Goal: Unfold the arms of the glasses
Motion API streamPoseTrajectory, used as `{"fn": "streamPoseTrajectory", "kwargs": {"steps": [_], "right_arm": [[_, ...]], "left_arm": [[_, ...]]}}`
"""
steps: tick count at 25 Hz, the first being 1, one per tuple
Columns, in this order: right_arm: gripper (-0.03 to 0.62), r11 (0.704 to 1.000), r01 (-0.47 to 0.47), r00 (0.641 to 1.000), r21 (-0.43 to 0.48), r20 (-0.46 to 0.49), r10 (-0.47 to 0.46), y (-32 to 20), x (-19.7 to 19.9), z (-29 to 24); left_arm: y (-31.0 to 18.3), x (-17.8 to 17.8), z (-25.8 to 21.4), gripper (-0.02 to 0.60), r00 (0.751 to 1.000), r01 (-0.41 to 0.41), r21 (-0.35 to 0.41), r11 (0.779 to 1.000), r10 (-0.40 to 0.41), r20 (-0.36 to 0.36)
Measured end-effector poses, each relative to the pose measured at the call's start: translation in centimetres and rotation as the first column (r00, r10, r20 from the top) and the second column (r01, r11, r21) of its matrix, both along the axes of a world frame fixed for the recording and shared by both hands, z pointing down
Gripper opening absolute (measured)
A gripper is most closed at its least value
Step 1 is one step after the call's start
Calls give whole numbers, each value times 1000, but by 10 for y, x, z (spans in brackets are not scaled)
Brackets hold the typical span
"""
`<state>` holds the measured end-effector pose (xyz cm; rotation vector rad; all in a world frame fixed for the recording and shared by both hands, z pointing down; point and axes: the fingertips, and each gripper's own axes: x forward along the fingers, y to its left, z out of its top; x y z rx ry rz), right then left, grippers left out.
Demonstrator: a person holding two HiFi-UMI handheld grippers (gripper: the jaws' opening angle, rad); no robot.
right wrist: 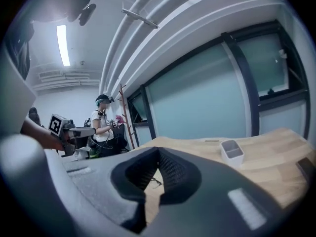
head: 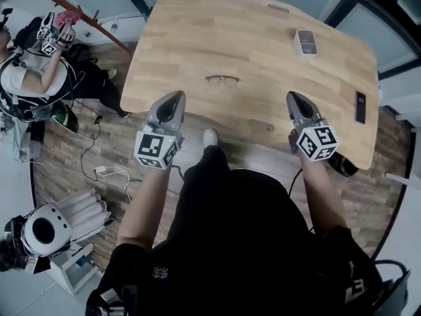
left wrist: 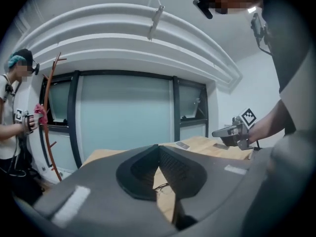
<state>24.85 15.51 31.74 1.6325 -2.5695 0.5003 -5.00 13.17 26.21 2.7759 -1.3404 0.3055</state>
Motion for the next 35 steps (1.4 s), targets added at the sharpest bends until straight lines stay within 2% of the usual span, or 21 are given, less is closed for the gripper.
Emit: {"fn": "streamPoseTrajectory", "kwargs": {"steps": [5, 10, 13, 16, 20, 25, 28, 30, 35], "right_arm": [[2, 996, -77, 997, -33, 1, 77, -35, -13, 7], [3, 986, -152, 988, -69, -17, 151, -74, -28, 12], [3, 980, -185, 982, -70, -46, 182, -97, -35, 11], [2, 970, -233, 971, -65, -66, 229, -116, -38, 8], [2, 957, -277, 960, -81, -74, 272, -131, -47, 9], [2, 948, -300, 953, -108, -77, 293, -138, -54, 20], [2, 947, -299, 954, -121, -69, 292, -143, -59, 28], [2, 949, -285, 958, -132, -64, 279, -146, -62, 36], [2, 955, -255, 967, -150, -46, 250, -155, -62, 60]], "left_arm": [[-53, -4, 16, 6, 996, -94, -33, 995, 94, -8], [-99, -8, 47, 6, 980, -198, -103, 975, 197, -25], [-120, -2, 59, 6, 953, -302, -103, 948, 301, -25], [-136, 4, 79, 12, 918, -396, -116, 911, 397, -20], [-154, 15, 109, 17, 875, -481, -163, 861, 483, -28], [-155, 29, 140, 42, 831, -548, -216, 808, 556, -31], [-152, 35, 157, 94, 812, -571, -249, 782, 583, -27], [-152, 40, 168, 124, 808, -570, -265, 777, 589, -11], [-157, 58, 189, 124, 803, -568, -279, 774, 596, 20]]}}
